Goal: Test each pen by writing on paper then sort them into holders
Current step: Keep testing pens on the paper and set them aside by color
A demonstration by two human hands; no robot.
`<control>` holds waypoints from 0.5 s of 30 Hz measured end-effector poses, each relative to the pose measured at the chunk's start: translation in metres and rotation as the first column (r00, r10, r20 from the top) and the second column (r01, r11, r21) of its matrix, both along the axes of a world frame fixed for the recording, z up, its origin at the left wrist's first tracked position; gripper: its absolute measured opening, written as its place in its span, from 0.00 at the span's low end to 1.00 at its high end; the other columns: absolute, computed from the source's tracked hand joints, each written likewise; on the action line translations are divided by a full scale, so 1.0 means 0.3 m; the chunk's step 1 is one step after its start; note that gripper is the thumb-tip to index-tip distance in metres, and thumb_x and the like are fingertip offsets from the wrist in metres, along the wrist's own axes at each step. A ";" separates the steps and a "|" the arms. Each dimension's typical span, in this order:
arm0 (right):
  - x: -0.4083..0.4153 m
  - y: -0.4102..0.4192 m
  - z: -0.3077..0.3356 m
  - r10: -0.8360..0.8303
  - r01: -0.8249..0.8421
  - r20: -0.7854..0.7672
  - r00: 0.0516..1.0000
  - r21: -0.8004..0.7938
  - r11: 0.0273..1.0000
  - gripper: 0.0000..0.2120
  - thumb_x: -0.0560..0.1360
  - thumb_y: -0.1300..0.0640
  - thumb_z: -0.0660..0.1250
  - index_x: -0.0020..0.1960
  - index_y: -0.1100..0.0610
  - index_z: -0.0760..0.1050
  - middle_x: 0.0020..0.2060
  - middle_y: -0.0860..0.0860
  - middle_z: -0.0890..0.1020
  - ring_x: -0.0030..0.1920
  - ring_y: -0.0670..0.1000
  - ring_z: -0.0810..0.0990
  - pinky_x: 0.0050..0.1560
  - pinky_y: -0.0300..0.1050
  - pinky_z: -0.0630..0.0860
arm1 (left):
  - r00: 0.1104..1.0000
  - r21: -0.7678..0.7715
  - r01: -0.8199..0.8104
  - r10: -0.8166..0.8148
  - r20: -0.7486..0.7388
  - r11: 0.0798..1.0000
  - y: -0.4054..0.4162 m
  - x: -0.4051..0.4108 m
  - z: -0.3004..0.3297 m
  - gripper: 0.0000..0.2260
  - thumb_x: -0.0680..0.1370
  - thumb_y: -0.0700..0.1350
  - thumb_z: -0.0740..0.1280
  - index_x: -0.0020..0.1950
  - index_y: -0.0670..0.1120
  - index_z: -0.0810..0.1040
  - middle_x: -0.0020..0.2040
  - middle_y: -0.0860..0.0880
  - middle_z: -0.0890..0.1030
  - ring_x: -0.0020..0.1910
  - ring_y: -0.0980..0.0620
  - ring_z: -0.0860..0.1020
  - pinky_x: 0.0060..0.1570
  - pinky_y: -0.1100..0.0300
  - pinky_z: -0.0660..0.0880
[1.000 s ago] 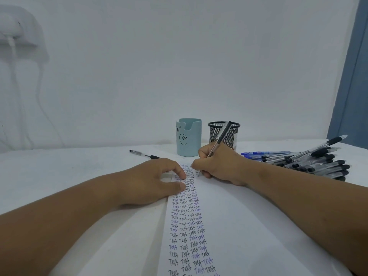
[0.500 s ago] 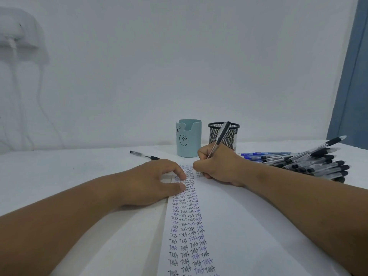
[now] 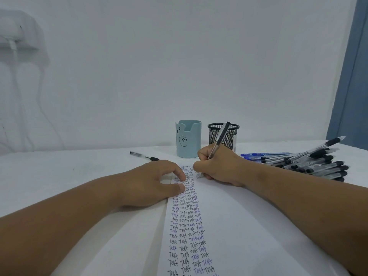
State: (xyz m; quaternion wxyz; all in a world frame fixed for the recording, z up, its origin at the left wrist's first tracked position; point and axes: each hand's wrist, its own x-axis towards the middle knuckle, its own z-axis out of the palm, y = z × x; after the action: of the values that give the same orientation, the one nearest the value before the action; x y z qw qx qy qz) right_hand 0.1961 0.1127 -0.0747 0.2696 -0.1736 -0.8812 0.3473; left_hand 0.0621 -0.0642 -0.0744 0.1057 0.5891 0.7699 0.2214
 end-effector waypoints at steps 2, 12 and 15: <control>0.002 0.001 -0.001 -0.015 0.015 -0.009 1.000 0.019 1.000 0.16 0.71 0.63 0.69 0.29 0.55 0.66 0.23 0.52 0.75 0.28 0.50 0.73 0.36 0.43 0.71 | 1.000 -0.001 -0.005 0.005 0.000 1.000 0.001 0.000 0.000 0.11 0.77 0.62 0.68 0.59 0.66 0.76 0.66 0.66 0.72 0.69 0.66 0.66 0.71 0.60 0.62; 0.000 0.011 -0.005 -0.013 0.013 -0.015 1.000 0.011 1.000 0.17 0.71 0.63 0.69 0.29 0.55 0.64 0.23 0.53 0.71 0.27 0.50 0.71 0.34 0.42 0.69 | 1.000 -0.007 0.010 -0.010 -0.020 1.000 0.001 -0.003 -0.003 0.11 0.77 0.63 0.67 0.59 0.65 0.76 0.66 0.67 0.73 0.68 0.66 0.67 0.71 0.59 0.63; -0.003 0.005 -0.003 -0.025 0.025 -0.008 1.000 0.064 0.998 0.18 0.70 0.62 0.69 0.29 0.54 0.62 0.24 0.51 0.66 0.28 0.49 0.66 0.33 0.43 0.64 | 1.000 -0.007 0.015 -0.015 -0.021 1.000 0.001 -0.001 0.000 0.11 0.78 0.63 0.67 0.59 0.65 0.75 0.66 0.67 0.73 0.68 0.66 0.67 0.71 0.60 0.63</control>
State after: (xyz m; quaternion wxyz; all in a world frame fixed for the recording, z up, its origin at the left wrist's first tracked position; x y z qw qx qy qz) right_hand 0.1952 0.1142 -0.0757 0.2824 -0.1746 -0.8887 0.3162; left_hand 0.0618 -0.0640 -0.0744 0.1014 0.5969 0.7672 0.2118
